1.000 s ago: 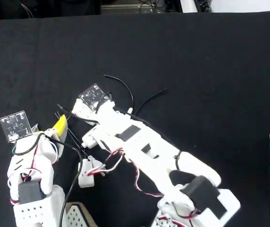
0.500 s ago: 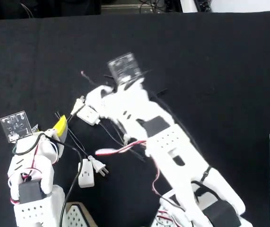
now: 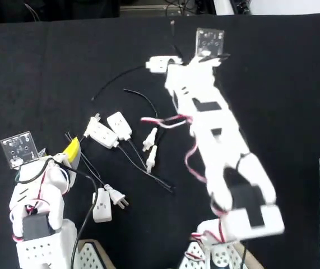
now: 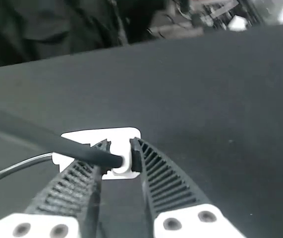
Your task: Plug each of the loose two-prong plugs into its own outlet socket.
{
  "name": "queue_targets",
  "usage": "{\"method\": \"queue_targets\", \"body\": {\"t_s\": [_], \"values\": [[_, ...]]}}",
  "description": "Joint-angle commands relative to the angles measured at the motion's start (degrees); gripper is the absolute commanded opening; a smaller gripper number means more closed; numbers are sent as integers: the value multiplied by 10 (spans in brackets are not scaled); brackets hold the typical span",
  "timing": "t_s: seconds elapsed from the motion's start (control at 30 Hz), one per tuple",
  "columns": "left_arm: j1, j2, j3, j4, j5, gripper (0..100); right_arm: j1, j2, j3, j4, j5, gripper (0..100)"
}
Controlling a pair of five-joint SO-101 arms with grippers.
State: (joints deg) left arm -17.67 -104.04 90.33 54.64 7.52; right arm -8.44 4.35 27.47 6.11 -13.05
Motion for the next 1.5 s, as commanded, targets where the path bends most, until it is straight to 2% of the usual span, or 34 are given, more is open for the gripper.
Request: {"method": "queue_targets", "body": {"t_s": [0.0, 0.2, 0.37, 0.43, 0.63, 0.93, 1.17, 1.47], "values": [[-6, -3, -5, -13, -8, 296, 30, 82, -104, -12, -16, 13], [-4, -3, -5, -12, -23, 296, 49, 180, -182, -10, -16, 19], [-3, -3, -5, -12, -23, 296, 44, 178, -191, 47, -16, 169], [-3, -3, -4, -12, -23, 296, 35, 168, -191, 71, -16, 196], [-3, -3, -4, -12, -23, 296, 5, 96, -168, 151, -14, 194], [-6, -3, -4, -12, -23, 296, -66, -65, -97, 371, -19, 194], [-6, -3, -4, -12, -23, 296, -140, -22, -91, 464, -74, 194], [-7, -3, -4, -11, -23, 296, -164, 79, -131, 467, -152, 194]]}}
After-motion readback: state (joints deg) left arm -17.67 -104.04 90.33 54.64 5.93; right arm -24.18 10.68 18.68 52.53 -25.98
